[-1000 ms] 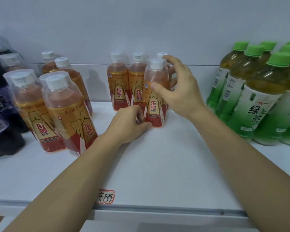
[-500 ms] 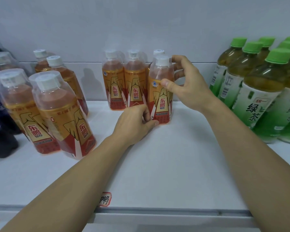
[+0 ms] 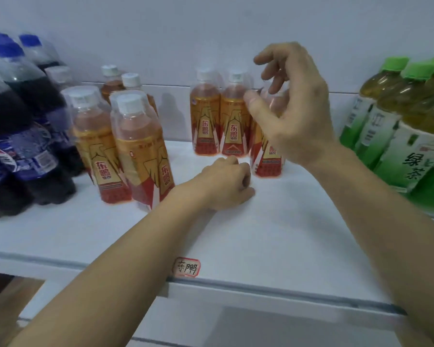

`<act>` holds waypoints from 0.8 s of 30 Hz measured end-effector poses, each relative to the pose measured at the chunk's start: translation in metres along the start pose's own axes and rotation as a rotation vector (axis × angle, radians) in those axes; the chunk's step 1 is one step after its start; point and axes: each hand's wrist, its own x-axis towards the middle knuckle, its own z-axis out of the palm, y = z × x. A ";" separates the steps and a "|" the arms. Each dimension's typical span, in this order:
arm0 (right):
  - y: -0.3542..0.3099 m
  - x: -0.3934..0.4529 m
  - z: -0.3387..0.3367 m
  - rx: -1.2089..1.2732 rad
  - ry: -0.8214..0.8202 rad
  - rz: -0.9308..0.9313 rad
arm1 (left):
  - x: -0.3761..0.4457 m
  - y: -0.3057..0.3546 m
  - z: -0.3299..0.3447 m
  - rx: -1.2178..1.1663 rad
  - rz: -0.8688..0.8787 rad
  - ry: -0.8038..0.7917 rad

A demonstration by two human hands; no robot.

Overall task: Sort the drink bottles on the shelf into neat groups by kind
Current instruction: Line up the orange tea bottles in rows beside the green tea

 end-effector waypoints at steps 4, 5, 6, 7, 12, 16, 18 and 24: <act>-0.065 0.031 0.038 0.066 -0.469 -0.041 | -0.034 0.000 -0.014 0.011 0.057 -0.130; -0.076 0.038 0.049 0.065 -0.565 -0.057 | -0.045 -0.003 -0.015 -0.016 0.082 -0.137; -0.084 0.043 0.059 0.049 -0.643 -0.086 | -0.057 -0.008 -0.016 -0.042 0.107 -0.139; -0.089 0.047 0.068 0.034 -0.703 -0.115 | -0.069 -0.013 -0.016 -0.066 0.129 -0.135; -0.083 0.051 0.081 0.155 -0.822 -0.067 | -0.116 -0.040 -0.017 -0.157 0.215 -0.066; -0.070 0.058 0.072 0.069 -0.790 0.020 | -0.128 -0.054 -0.025 -0.172 0.247 -0.100; -0.061 0.068 0.062 -0.021 -0.729 0.031 | -0.124 -0.059 -0.031 -0.167 0.222 -0.075; -0.039 0.100 0.031 -0.329 -0.660 0.035 | -0.079 -0.065 -0.027 -0.524 -0.204 0.225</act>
